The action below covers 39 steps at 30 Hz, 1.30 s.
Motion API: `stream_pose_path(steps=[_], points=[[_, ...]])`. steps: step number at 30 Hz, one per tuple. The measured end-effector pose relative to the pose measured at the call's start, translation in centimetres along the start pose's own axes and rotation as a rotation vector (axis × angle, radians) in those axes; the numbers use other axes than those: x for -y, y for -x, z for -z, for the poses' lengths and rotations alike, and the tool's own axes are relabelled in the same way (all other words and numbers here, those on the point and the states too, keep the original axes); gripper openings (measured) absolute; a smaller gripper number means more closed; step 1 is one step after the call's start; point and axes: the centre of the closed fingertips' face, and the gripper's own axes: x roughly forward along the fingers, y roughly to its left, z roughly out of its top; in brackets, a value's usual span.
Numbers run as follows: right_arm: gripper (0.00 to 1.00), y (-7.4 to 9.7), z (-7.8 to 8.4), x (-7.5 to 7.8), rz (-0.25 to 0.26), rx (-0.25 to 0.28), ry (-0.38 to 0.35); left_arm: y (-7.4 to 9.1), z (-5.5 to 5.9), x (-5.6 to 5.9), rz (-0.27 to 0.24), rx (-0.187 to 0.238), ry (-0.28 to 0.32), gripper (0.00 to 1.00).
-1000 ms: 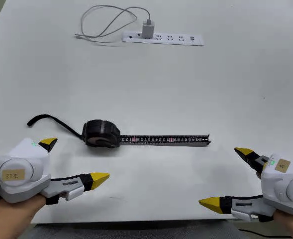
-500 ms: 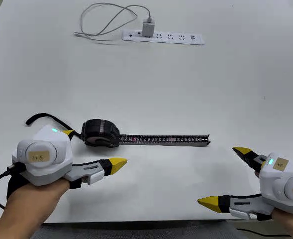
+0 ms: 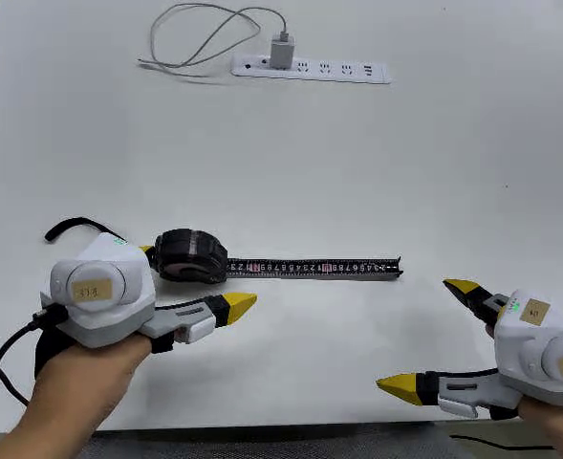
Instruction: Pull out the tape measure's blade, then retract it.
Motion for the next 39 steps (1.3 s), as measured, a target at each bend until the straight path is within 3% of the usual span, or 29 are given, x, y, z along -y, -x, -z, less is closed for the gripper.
stream_pose_path(steps=[10,12,19,24,39], points=[[0.9,-0.4,0.0,0.8,-0.014,-0.033,0.055,-0.6,-0.3,-0.7,-0.074,0.029,0.038,0.89],[0.87,-0.4,-0.3,1.2,-0.019,-0.034,0.064,-0.6,-0.5,-0.8,-0.085,0.047,0.072,0.89],[0.72,-0.7,-1.1,2.3,-0.044,-0.047,0.118,-0.8,-0.4,-1.2,-0.109,0.043,0.066,0.85],[0.67,-1.2,-1.5,3.2,-0.067,-0.068,0.163,-1.0,-0.5,-1.5,-0.139,0.046,0.101,0.82],[0.51,-1.7,-2.4,6.3,-0.111,-0.135,0.264,-1.5,-0.3,-2.3,-0.231,0.051,0.109,0.75]])
